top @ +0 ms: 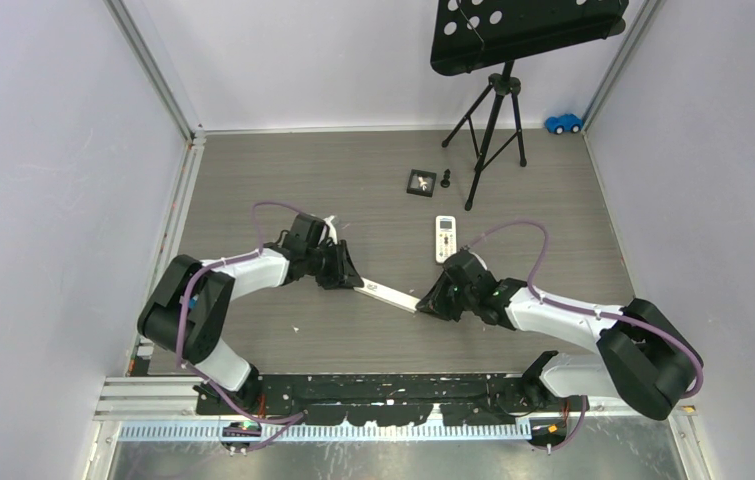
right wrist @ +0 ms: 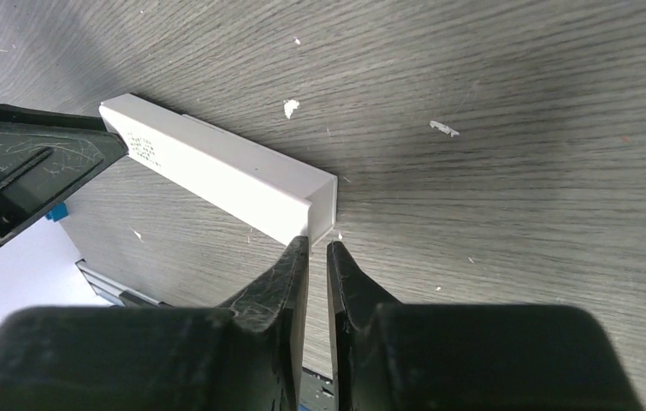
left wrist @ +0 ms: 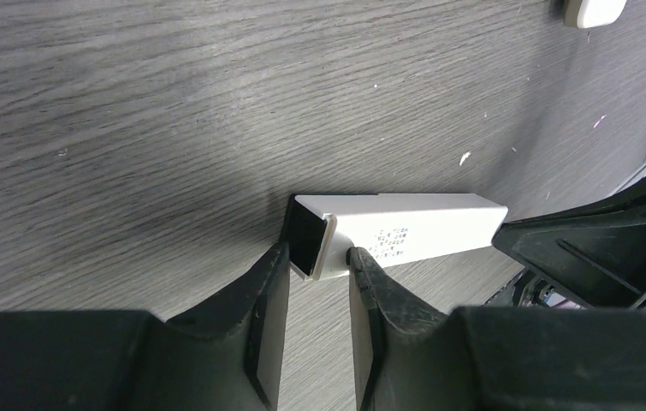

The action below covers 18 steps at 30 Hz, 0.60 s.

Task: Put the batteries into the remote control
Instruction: Load the battery cover into the remote control.

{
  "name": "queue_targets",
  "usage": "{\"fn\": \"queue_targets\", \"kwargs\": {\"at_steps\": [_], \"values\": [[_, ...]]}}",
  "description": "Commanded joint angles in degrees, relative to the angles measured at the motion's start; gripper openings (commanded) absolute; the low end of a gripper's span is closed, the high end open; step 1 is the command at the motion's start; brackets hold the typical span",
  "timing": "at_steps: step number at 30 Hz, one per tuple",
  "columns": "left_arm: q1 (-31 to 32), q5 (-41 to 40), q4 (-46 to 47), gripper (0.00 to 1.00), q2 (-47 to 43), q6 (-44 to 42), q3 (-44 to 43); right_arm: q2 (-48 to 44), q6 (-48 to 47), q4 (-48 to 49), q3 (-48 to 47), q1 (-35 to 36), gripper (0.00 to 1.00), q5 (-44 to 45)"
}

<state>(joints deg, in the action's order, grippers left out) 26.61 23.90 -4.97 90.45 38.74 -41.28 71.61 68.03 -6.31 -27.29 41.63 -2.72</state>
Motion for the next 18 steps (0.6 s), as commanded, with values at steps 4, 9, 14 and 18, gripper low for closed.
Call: {"fn": "queue_targets", "kwargs": {"at_steps": [4,9,14,18], "values": [[0.2,-9.19,-4.88,0.18,5.12,-2.97,2.6,1.23,-2.58,-3.47,-2.52,0.29,0.13,2.46],[0.2,-8.71,-4.43,0.13,5.51,-3.1,2.76,3.77,-2.85,-2.56,-3.65,0.64,0.04,2.3],[0.2,-8.08,-4.13,0.1,5.99,-3.3,2.75,6.32,-2.91,-1.41,-5.06,1.08,0.0,1.79],[0.2,-7.37,-3.75,0.08,7.07,-3.38,2.84,8.51,-2.51,0.08,-6.0,1.5,0.0,1.32]]}}
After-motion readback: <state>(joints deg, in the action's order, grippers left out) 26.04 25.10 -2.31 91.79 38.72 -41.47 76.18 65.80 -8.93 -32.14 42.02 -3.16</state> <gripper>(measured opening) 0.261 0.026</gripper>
